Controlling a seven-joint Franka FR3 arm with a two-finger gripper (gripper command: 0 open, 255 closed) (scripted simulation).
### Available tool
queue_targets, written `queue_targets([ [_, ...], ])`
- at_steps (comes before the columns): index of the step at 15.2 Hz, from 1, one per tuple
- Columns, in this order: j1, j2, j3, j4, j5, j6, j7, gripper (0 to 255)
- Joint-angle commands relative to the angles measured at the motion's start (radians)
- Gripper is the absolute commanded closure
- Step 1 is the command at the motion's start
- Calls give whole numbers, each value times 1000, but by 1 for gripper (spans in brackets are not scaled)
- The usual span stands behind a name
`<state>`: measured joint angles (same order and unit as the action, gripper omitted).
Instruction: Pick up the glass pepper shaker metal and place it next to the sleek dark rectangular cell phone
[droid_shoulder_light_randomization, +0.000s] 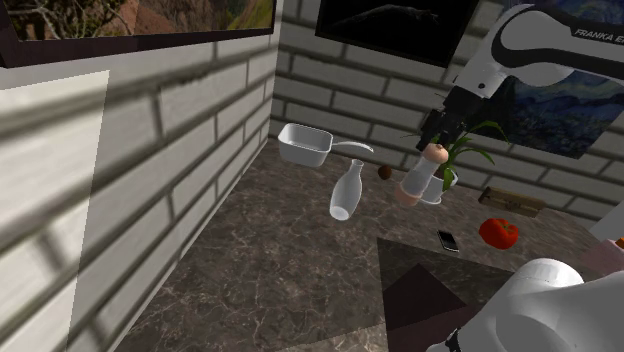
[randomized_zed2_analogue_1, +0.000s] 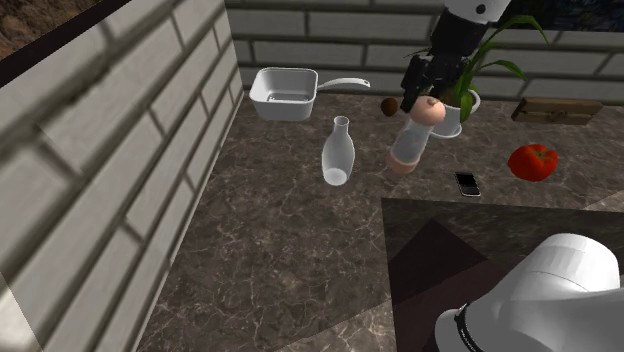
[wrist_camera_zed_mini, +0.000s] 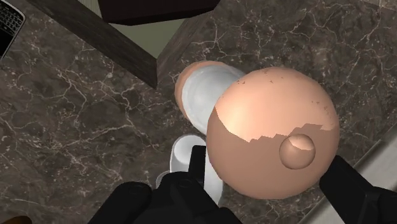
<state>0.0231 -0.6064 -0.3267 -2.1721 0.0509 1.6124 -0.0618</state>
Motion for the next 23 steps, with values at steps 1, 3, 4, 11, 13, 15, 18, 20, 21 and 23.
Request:
queue_targets([
  [1, -10, 21, -43, 30, -17, -14, -50, 255],
  [3, -17, 49, -88, 63, -31, -24, -101, 255],
  [4, -20, 65, -111, 81, -36, -29, -127, 255],
  [11, -28, 211, -282, 239, -44, -63, -320, 255],
  [13, -27, 266, -336, 294, -33, -75, -381, 255],
  [15, -26, 330, -394, 355, -12, -89, -446, 255],
  [18, -32, 446, -487, 459, 43, -117, -557, 255],
  [20, -48, 543, -550, 538, 100, -143, -641, 255],
  [21, -64, 597, -579, 581, 136, -160, -685, 255],
  [23, -118, 716, -624, 675, 219, -202, -776, 255],
])
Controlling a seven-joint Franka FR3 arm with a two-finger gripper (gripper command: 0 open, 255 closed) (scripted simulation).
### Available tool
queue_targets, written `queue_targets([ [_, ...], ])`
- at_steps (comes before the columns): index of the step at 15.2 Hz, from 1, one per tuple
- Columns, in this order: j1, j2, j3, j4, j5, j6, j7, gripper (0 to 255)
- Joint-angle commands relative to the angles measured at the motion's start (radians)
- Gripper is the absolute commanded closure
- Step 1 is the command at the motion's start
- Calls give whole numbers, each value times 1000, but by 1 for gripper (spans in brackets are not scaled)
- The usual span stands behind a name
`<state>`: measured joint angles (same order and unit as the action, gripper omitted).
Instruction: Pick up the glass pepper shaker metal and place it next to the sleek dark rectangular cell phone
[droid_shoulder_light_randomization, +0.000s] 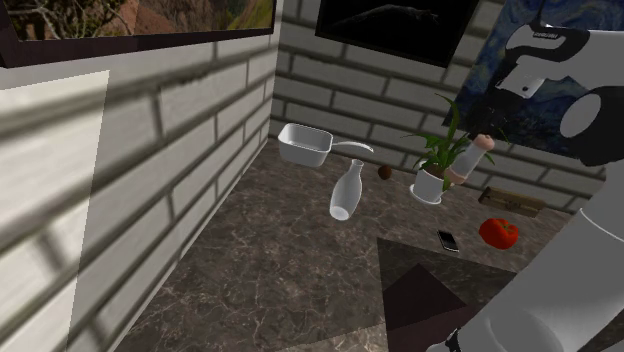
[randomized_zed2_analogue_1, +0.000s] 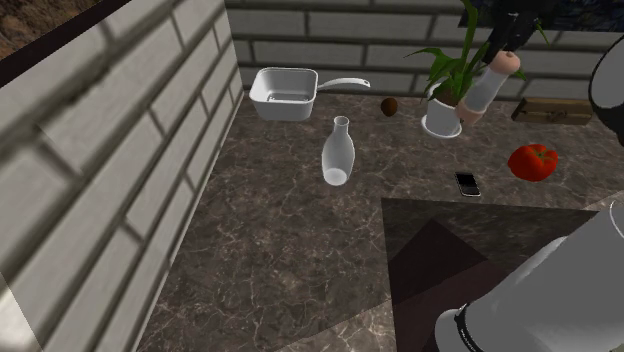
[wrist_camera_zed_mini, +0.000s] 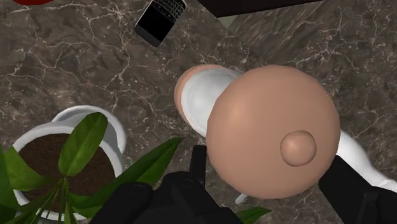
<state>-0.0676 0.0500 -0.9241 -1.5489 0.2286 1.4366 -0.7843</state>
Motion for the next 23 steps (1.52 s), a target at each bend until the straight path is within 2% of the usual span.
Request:
queue_targets([
  [1, -67, 120, -40, 103, 86, -51, -95, 255],
  [2, -131, 204, -49, 180, 148, -90, -148, 255],
  [12, -87, 155, -37, -1, 107, 65, -151, 255],
  [23, -65, 150, -32, -155, 106, 212, -174, 255],
])
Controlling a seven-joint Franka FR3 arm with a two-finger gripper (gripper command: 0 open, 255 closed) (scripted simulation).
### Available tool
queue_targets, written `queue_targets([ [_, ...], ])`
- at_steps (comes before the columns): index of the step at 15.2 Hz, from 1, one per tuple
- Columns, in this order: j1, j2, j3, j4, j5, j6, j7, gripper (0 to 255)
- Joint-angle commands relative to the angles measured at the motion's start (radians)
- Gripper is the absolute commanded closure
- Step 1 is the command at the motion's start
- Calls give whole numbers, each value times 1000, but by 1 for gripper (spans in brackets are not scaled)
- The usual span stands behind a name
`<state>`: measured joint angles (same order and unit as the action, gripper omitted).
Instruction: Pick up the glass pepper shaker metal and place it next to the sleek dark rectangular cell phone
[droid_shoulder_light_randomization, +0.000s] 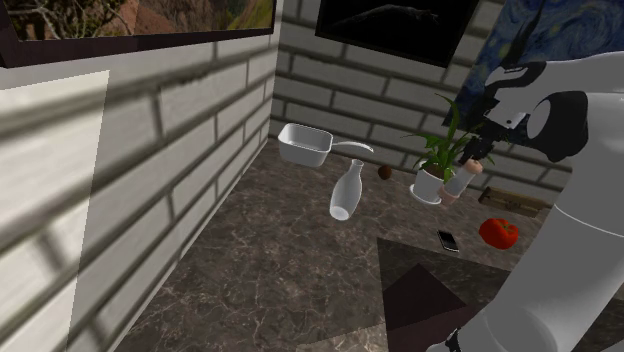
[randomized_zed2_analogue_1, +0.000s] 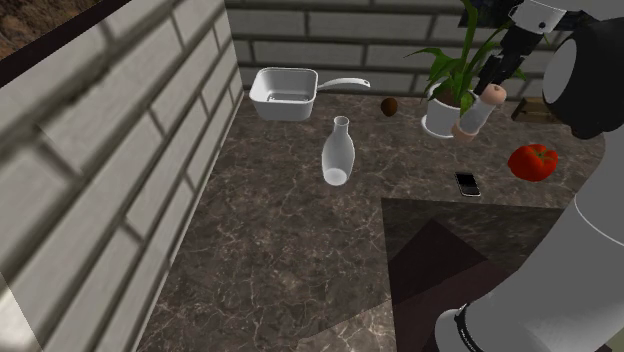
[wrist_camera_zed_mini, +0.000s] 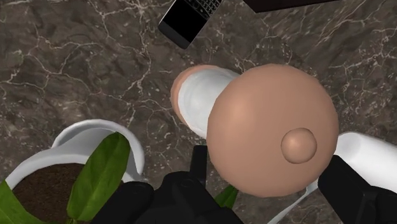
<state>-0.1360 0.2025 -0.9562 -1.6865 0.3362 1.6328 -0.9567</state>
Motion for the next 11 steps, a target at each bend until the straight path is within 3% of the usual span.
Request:
queue_targets([
  [1, 4, -1, 1, -29, 1, 28, -5, 255],
  [11, 1, 32, 13, -134, 34, 146, -45, 255],
])
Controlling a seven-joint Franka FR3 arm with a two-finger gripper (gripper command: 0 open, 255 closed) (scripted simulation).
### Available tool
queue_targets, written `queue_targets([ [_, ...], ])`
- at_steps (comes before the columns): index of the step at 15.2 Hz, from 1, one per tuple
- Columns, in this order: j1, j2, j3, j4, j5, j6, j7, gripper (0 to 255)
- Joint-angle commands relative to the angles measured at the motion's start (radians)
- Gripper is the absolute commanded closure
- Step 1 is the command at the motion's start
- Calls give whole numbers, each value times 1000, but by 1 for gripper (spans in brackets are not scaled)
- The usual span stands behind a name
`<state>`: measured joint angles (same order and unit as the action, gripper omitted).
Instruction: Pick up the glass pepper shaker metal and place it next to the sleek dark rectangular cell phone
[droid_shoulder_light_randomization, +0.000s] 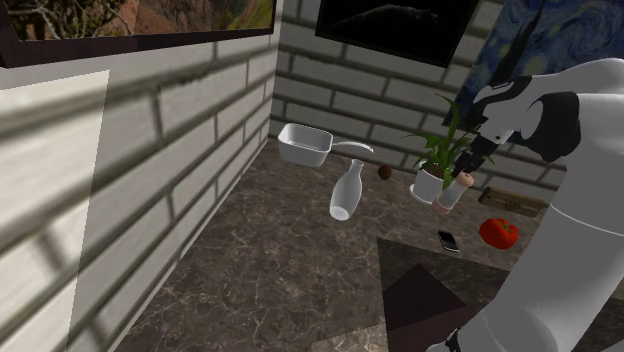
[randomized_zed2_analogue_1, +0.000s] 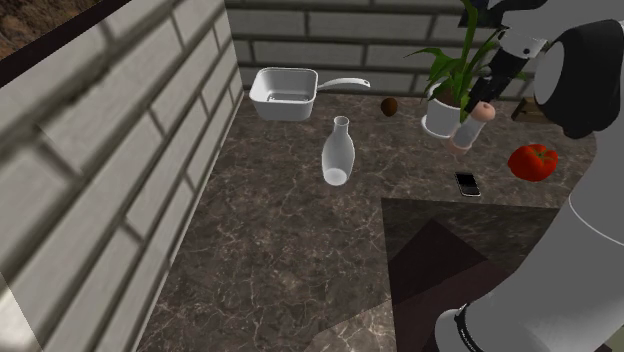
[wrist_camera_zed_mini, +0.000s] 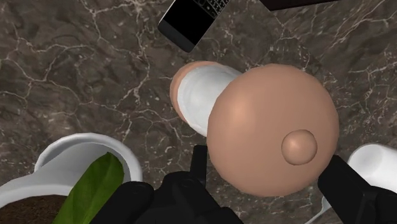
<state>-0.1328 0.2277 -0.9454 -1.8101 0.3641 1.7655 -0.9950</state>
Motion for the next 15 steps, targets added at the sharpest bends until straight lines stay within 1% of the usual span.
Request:
queue_targets([
  [1, -3, 11, 3, -19, 11, 24, -12, 255],
  [15, -34, 102, 42, -119, 101, 167, -92, 255],
])
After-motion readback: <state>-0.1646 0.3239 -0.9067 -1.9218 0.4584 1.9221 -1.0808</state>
